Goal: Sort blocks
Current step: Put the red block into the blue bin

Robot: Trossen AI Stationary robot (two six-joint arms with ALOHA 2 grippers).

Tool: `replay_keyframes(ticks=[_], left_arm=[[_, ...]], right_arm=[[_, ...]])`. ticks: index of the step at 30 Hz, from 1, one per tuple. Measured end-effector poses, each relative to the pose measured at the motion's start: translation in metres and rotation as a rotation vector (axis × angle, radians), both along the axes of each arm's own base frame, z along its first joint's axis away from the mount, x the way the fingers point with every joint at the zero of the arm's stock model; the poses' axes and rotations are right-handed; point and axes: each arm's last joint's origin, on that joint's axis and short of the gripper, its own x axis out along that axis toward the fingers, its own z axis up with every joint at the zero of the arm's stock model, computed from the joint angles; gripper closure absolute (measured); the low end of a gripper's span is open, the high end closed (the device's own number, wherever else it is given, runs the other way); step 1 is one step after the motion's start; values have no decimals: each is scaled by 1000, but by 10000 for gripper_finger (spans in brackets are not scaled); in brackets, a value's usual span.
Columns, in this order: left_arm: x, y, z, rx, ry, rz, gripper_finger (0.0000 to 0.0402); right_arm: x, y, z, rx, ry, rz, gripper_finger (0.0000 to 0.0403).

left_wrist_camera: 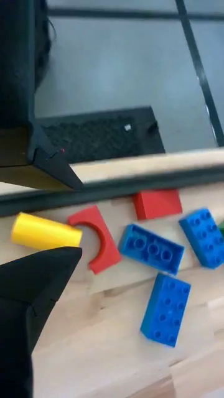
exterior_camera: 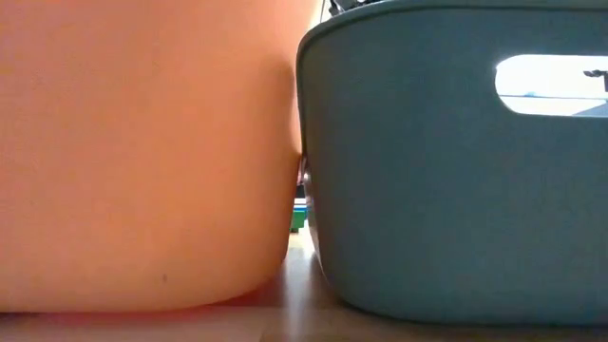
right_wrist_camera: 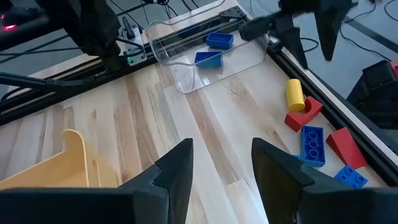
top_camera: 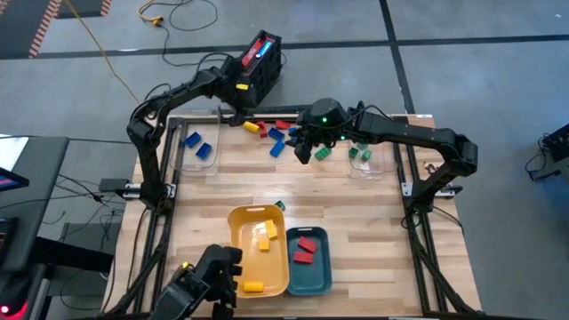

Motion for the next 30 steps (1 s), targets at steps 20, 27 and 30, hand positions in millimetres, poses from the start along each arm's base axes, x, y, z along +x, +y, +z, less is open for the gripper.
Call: replay_keyframes(ticks=[20, 27, 30], left_arm=[[26, -35, 21, -99, 2, 282, 249], [24, -29, 19, -119, -32, 270, 249], [24, -22, 10, -152, -20, 289, 249]], right_arm=[[-13, -40, 3, -18, -28, -111, 226], [-7, -45, -3, -24, -38, -96, 226], [1, -50, -19, -5, 2, -66, 226]])
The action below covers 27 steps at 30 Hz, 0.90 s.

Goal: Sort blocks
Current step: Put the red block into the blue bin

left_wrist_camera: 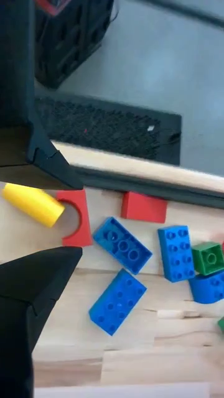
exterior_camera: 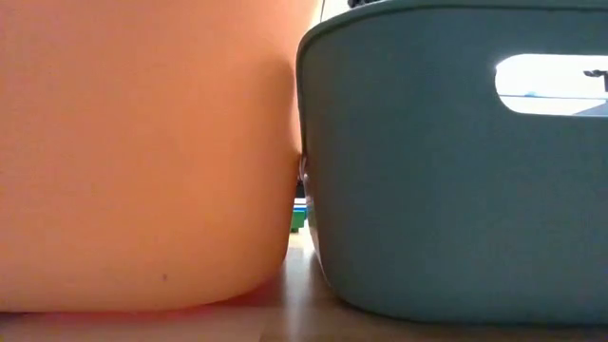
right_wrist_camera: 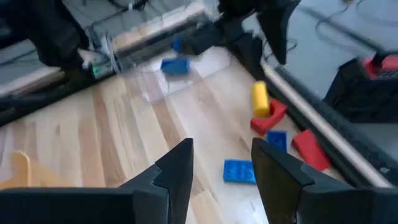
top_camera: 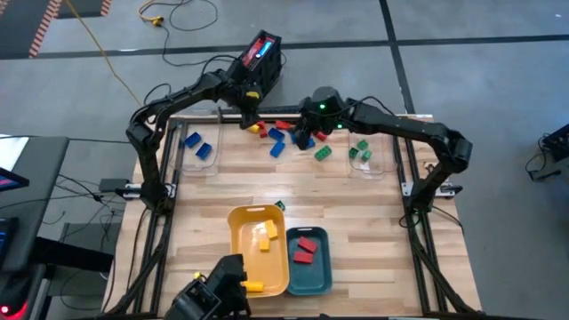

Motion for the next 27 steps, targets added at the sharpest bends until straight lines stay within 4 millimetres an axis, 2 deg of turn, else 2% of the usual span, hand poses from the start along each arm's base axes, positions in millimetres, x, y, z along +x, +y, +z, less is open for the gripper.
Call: replay_keyframes(ticks=[4, 11, 14, 18, 23, 27], left_arm=[[1, 7, -5, -47, 24, 26, 249], [0, 4, 23, -6, 6, 48, 249], [-1, 1, 31, 10, -11, 56, 249], [6, -7, 30, -14, -6, 55, 249], [18, -21, 30, -14, 12, -10, 249], [26, -28, 30, 2, 18, -47, 249]], right_arm=[[4, -7, -11, 16, 24, -3, 226], [-4, -7, -27, 42, 191, 32, 226], [-17, -18, -34, 97, 276, 7, 222], [-32, -33, -52, 149, 426, -6, 196], [-29, -53, -72, 223, 474, -32, 161], [-29, -75, -87, 314, 571, -96, 153]])
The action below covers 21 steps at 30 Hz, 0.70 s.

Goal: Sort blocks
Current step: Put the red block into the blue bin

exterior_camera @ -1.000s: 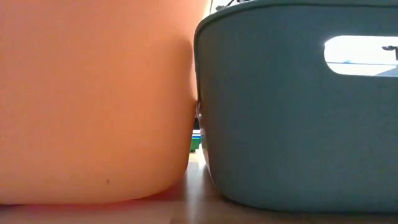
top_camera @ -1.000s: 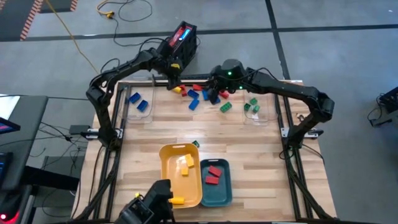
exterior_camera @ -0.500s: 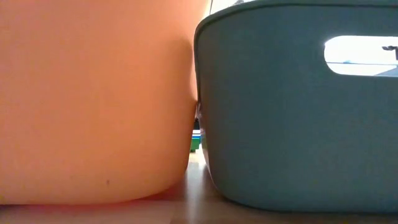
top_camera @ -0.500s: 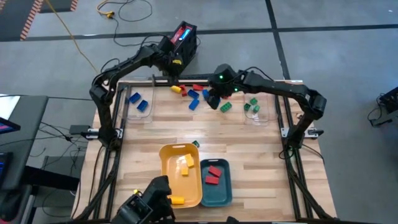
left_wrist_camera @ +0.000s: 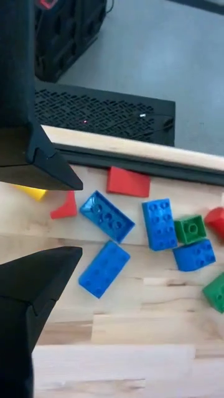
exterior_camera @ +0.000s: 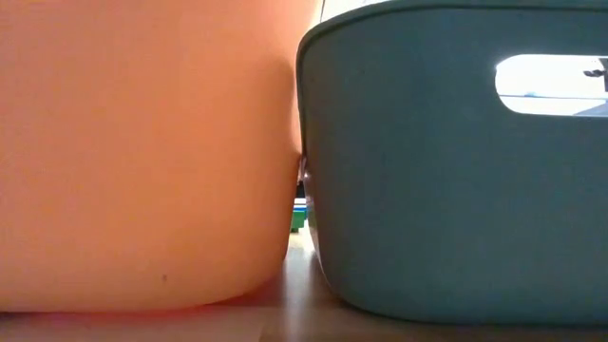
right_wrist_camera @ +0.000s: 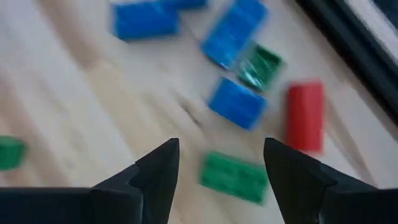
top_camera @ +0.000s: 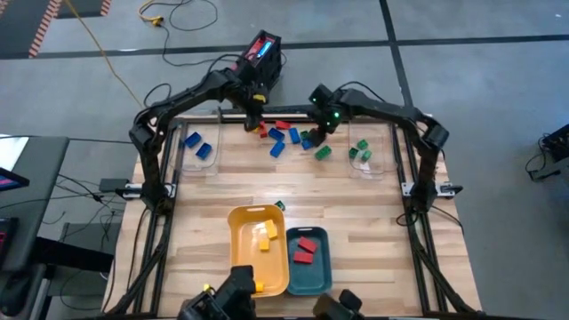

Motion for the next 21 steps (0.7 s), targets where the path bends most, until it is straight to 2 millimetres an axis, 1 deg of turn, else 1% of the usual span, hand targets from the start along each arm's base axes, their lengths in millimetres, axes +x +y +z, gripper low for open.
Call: replay_keyframes(ticks=[3, 6, 8, 11, 14, 16, 19, 21], left_arm=[[2, -4, 2, -5, -2, -2, 249], [0, -8, 10, 6, -13, -4, 249], [-4, -11, 16, 19, -20, -1, 249], [-9, -13, 25, 38, -34, 7, 249], [-14, -12, 31, 45, -44, 21, 249], [-16, -12, 31, 39, -41, 30, 249], [-17, -13, 31, 25, -37, 27, 249], [-17, -14, 30, 21, -32, 18, 249]], right_arm=[[4, -10, -7, 3, 28, -18, 153], [8, -17, -11, -3, 45, -27, 153], [10, -21, -12, -24, 82, -32, 153], [13, -27, -7, -61, 113, -15, 153], [12, -35, -13, -42, 147, -12, 153], [12, -41, -20, -20, 183, -12, 153], [10, -50, -21, -11, 202, -16, 153], [9, -56, -26, 8, 225, -19, 153]])
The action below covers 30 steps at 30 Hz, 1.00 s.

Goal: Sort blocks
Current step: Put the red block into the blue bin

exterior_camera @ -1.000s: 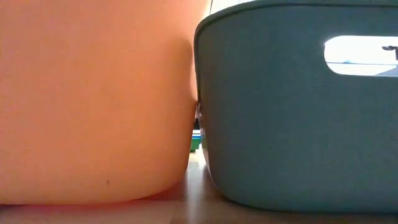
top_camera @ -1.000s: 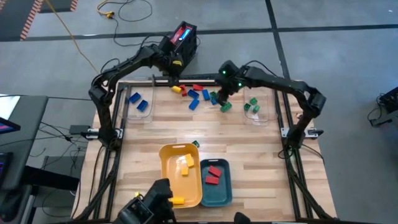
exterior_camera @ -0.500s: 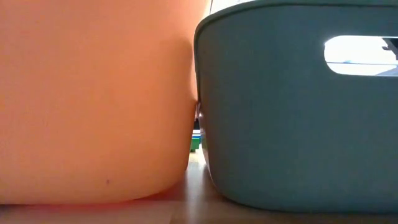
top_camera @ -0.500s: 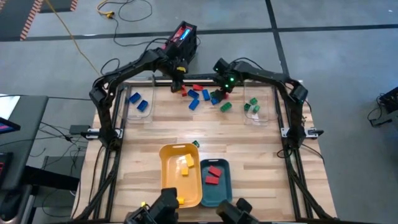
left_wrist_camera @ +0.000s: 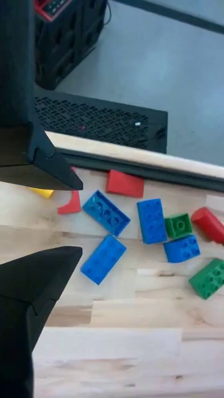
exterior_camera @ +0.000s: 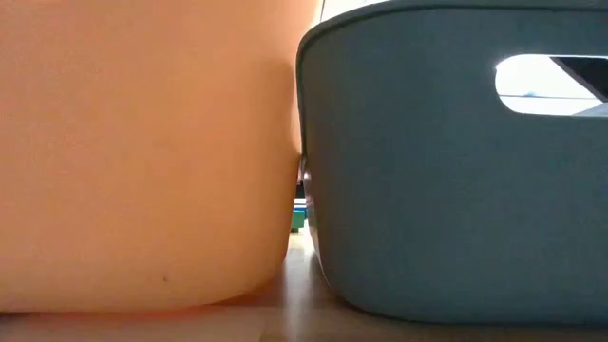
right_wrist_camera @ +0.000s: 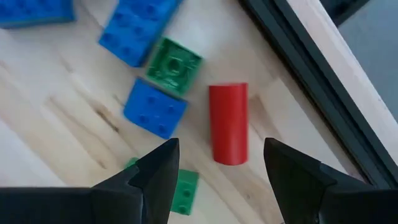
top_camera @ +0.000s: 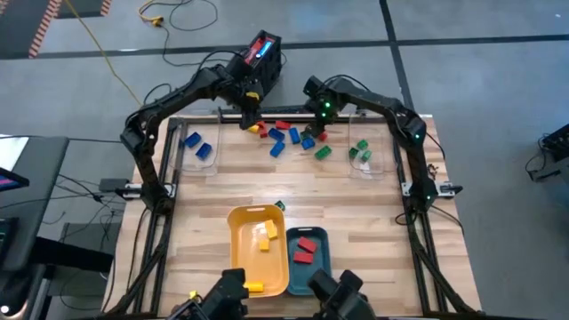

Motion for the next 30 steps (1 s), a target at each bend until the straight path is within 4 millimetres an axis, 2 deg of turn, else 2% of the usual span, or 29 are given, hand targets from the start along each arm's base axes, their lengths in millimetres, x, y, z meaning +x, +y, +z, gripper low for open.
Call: replay_keyframes(ticks=[10, 16, 25, 30], left_arm=[[0, 0, 0, -1, 0, -1, 249], [-1, -1, -1, -15, 13, -2, 249], [-2, -2, 0, -13, 11, -1, 249], [-7, -6, 12, 19, -11, -4, 249]], right_arm=[[2, -8, -34, 76, 93, 16, 154], [1, -8, -35, 82, 101, 22, 156], [-3, -9, -37, 99, 117, 15, 229], [0, -6, -37, 92, 113, 41, 252]])
